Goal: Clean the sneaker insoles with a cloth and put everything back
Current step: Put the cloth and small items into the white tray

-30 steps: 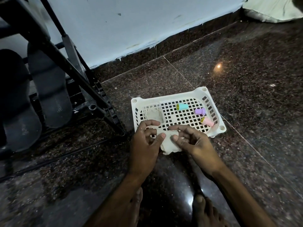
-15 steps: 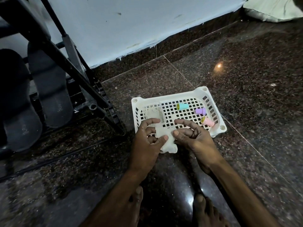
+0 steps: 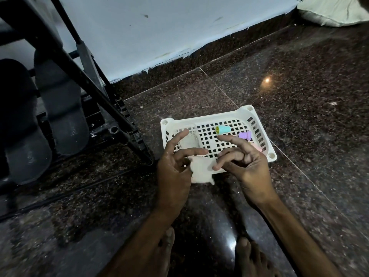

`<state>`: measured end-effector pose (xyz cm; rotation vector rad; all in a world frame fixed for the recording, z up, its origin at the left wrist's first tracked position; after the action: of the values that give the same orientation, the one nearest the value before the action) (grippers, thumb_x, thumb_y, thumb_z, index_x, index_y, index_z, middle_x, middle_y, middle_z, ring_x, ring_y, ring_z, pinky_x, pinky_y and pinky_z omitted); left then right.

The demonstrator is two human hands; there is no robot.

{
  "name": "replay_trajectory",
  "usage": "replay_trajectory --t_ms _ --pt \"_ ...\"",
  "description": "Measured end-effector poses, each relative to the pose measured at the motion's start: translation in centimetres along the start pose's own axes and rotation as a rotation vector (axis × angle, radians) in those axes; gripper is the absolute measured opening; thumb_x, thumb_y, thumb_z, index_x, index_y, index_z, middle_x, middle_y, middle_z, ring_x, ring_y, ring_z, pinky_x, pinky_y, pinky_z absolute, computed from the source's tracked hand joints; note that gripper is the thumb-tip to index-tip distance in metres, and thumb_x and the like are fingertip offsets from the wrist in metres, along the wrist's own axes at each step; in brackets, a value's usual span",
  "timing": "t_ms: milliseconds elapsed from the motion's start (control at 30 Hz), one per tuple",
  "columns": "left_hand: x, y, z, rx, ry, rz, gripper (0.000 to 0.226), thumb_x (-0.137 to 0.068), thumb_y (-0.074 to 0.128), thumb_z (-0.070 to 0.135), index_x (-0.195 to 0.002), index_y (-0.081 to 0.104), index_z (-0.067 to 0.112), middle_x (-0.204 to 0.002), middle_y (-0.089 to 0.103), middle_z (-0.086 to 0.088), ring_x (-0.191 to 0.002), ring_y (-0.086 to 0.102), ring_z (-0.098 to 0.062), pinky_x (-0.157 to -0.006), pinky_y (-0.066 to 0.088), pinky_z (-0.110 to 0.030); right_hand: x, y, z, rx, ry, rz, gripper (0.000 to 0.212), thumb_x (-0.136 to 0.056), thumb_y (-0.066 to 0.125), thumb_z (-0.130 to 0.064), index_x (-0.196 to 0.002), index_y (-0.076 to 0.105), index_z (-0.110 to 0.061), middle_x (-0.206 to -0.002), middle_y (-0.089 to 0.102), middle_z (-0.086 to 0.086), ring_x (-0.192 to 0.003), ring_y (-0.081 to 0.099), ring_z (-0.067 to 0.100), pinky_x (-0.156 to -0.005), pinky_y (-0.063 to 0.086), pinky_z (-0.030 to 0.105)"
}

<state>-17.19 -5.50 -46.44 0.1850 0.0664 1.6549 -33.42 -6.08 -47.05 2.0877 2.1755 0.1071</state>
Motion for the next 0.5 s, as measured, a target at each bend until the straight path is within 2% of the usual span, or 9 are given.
replay_trajectory --t_ms 100,167,200,267,367,500 --pt "0.1 0.0 0.0 -0.05 0.034 0.002 0.073 -0.074 0.043 -0.027 -0.13 0.055 0.018 -0.097 0.076 -0.005 -0.075 0.063 -0.02 -0.055 0.044 -0.022 0.2 0.0 -0.1 0.086 -0.029 0.004 0.041 -0.082 0.059 0.017 -0.11 0.066 -0.013 -0.07 0.074 0.008 -0.086 0.065 0.018 -0.092 0.046 0.03" --pt "0.0 0.1 0.1 -0.068 0.048 0.024 0.068 -0.077 0.047 -0.027 -0.127 0.058 0.018 -0.099 0.075 -0.004 -0.075 0.063 -0.017 -0.057 0.048 -0.026 0.2 0.1 0.1 0.068 -0.006 0.046 0.037 -0.087 0.06 0.014 -0.113 0.064 -0.011 -0.086 0.075 0.008 -0.092 0.066 0.021 -0.094 0.048 0.031" --pt "0.0 0.2 0.2 -0.08 0.055 0.037 0.065 -0.078 0.048 -0.026 -0.125 0.059 0.018 -0.099 0.074 -0.003 -0.073 0.062 -0.013 -0.056 0.049 -0.026 0.2 0.1 0.3 0.061 0.017 0.083 0.033 -0.088 0.061 0.01 -0.114 0.063 -0.011 -0.093 0.075 0.007 -0.094 0.066 0.02 -0.095 0.049 0.032" --pt "-0.1 0.3 0.4 -0.092 0.061 0.061 0.057 -0.081 0.05 -0.025 -0.119 0.061 0.016 -0.099 0.071 -0.004 -0.068 0.059 -0.004 -0.052 0.048 -0.023 0.3 0.3 0.8 0.057 0.08 0.16 0.024 -0.089 0.069 -0.005 -0.111 0.064 -0.014 -0.094 0.071 0.001 -0.09 0.061 0.017 -0.091 0.049 0.036" --pt "-0.2 0.2 0.5 -0.103 0.072 0.085 0.046 -0.082 0.058 -0.02 -0.109 0.065 0.016 -0.094 0.07 0.0 -0.077 0.061 -0.003 -0.055 0.05 -0.02 0.8 1.1 1.5 0.031 0.232 0.167 0.029 -0.08 0.076 -0.031 -0.102 0.066 -0.013 -0.09 0.068 0.002 -0.087 0.059 0.017 -0.088 0.049 0.037" --pt "-0.2 -0.1 0.0 -0.112 0.029 0.074 0.026 -0.079 0.072 -0.008 -0.094 0.07 0.014 -0.092 0.073 0.003 -0.082 0.066 -0.006 -0.062 0.052 -0.021 1.1 1.9 1.5 0.067 0.26 0.111 0.029 -0.077 0.077 -0.031 -0.096 0.07 -0.011 -0.096 0.073 0.008 -0.092 0.066 0.025 -0.09 0.054 0.036"
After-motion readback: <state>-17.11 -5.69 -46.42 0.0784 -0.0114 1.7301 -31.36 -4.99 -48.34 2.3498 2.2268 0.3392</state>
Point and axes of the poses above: each hand's wrist, its own x-axis away from the middle knuckle, its own y-axis out of the palm, z = x × y, the point moved 2 cm from there along -x, towards the middle knuckle
